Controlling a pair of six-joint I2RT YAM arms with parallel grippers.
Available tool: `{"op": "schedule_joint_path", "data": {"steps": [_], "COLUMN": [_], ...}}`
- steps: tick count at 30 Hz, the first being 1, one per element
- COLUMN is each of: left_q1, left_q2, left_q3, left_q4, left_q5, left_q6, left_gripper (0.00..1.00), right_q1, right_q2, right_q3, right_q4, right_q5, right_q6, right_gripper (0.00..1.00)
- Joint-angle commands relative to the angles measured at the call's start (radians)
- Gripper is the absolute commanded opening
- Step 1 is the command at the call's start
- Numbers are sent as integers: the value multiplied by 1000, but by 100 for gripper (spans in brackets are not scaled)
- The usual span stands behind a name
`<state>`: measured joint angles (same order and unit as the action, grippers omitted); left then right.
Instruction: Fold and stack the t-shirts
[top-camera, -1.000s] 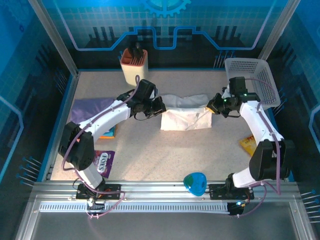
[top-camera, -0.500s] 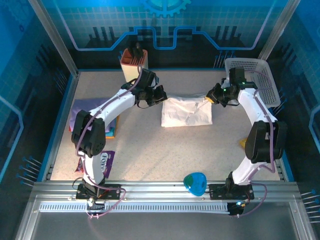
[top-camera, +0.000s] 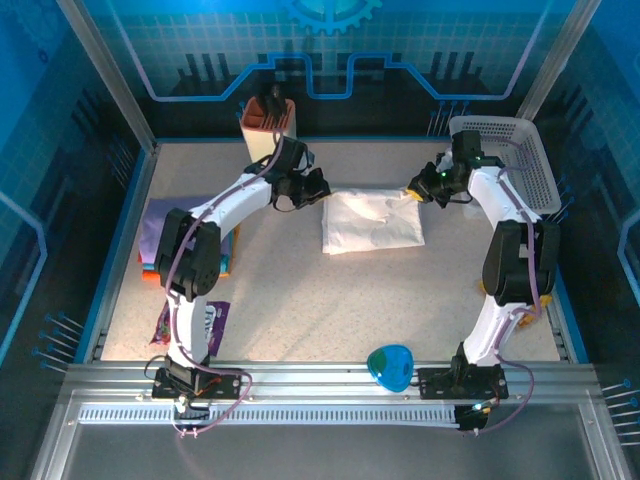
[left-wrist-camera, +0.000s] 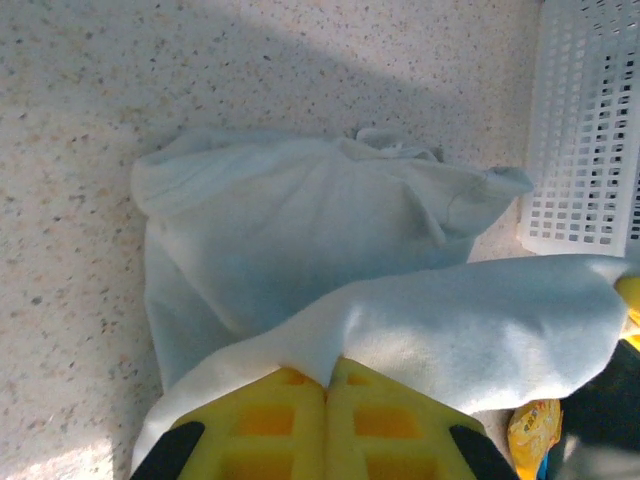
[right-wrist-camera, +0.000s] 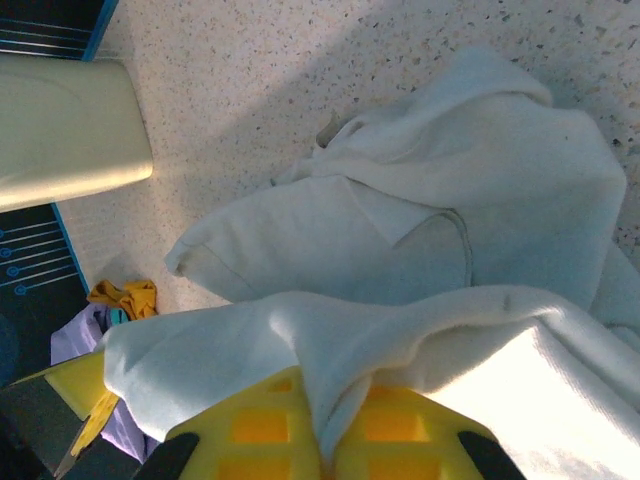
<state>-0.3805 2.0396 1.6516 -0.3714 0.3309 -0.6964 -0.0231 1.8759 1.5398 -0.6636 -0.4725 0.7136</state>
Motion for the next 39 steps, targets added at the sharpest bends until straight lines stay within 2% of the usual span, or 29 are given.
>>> {"op": "schedule_joint_path", "data": {"steps": [1,3,5,6,7,10,13,14,19,23,27,32,39], "left_q1": [18,27,40,50,60,100,115,111,49,-32,-84,-91,-51], "left_q2": [38,63,90,105,122,175,163,139,4,-12,44,159,281], "left_q3": [41,46,47,44,52,122,174,160,42,6,1,2,27], "left_q4": [29,49,76,97,111,96,32,38,71,103,203,379,408], "left_q5": [23,26,17,7,-6,-10,-2,-4,-29,-30,-11,19,-21], "left_q6": [39,68,99,115,128,147,169,170,117,50,-36,-158,-180], "left_gripper": [4,6,16,21,25,42,48,48,48,47,45,40,37], "right_q1": [-18,-20,-21,-21,-24,-35,-28,-24,-11,0,20,44,38], "right_q2": [40,65,97,120,143,189,118,90,-13,-47,-47,-14,13], "right_q3": [39,46,63,76,94,151,116,98,-21,-107,-173,-290,-460], "right_q4": [22,45,84,112,133,137,152,156,198,242,327,460,563], "right_q5": [-15,-12,-15,-19,-29,-58,-15,-4,-49,-71,-100,-147,-152], "right_q6": [-16,-11,-13,-12,-10,-6,-34,-47,-62,-35,33,121,70], "right_gripper": [4,6,11,20,35,57,89,92,95,95,95,94,94]}}
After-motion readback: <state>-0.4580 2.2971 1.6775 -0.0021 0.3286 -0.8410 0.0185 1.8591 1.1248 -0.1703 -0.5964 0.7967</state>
